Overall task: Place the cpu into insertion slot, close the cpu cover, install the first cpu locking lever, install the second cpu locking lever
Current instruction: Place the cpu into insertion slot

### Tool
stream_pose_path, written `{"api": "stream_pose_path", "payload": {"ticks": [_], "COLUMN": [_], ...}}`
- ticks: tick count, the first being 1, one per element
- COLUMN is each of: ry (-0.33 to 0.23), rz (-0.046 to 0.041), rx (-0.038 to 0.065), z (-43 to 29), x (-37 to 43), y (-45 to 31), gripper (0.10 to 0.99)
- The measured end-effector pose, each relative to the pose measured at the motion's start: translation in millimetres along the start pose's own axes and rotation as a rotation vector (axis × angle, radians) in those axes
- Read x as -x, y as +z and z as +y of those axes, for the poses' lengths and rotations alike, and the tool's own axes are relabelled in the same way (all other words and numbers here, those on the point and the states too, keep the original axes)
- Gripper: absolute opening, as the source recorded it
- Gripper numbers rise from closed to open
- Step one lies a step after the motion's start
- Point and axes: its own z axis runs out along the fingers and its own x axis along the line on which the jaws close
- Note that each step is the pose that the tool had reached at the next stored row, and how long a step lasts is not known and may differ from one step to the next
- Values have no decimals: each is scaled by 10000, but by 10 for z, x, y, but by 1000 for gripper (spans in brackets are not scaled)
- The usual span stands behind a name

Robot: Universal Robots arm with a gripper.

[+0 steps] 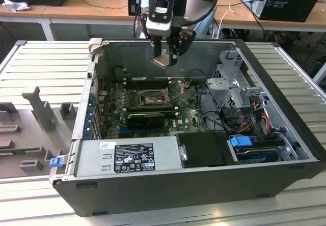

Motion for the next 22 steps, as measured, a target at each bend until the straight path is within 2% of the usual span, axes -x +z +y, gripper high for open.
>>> {"api": "stream_pose_path", "payload": {"ticks": [14, 17, 22], "ry": [2055, 2719, 4338], "rz": [-196, -256, -397], "rx": [23, 33, 60], "z": [-2, -3, -4], "x": [0, 1, 1], "y": [27, 36, 51], "gripper": [525, 525, 525]}}
